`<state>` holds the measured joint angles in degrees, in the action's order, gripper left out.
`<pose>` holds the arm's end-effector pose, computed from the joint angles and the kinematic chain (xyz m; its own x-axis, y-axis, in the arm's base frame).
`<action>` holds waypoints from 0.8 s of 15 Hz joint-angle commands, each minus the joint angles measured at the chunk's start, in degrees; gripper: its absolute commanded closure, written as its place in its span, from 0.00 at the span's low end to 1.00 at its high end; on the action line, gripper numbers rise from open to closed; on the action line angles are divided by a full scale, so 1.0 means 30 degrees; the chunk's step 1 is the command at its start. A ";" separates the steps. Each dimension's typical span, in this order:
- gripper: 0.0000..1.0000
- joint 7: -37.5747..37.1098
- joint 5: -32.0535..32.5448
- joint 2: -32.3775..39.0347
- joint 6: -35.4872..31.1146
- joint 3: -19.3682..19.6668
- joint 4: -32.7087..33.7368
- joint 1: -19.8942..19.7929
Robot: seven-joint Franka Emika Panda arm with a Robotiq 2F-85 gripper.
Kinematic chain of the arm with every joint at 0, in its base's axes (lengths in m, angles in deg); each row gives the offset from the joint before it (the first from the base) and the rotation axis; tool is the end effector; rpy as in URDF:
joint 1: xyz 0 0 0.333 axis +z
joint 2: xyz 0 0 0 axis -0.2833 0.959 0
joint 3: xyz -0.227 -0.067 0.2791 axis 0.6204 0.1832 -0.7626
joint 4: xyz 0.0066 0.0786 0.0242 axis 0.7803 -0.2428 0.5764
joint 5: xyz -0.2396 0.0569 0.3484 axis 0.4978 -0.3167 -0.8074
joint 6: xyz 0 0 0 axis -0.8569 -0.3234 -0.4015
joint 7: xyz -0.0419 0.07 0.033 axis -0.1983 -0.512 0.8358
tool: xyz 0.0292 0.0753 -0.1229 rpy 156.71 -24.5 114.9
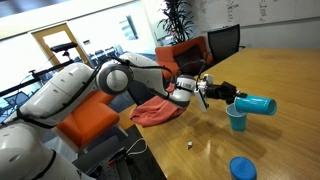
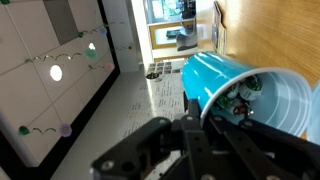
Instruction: Pour the contents in the blue cup on the left into the cup on the right
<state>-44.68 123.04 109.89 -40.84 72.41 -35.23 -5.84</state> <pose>0.8096 -0.0765 0.1048 0.9823 0.1543 0.1064 -0.1192 0.0765 0.9899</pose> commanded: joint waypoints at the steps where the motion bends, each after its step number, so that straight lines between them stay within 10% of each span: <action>1: 0.99 0.0683 0.0581 0.0368 0.1379 -0.0076 0.0561 0.0214; 12: 0.99 0.1692 0.1493 0.0957 0.2480 -0.0154 0.0876 0.0296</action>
<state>-42.59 126.01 111.28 -36.02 72.40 -35.01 -4.89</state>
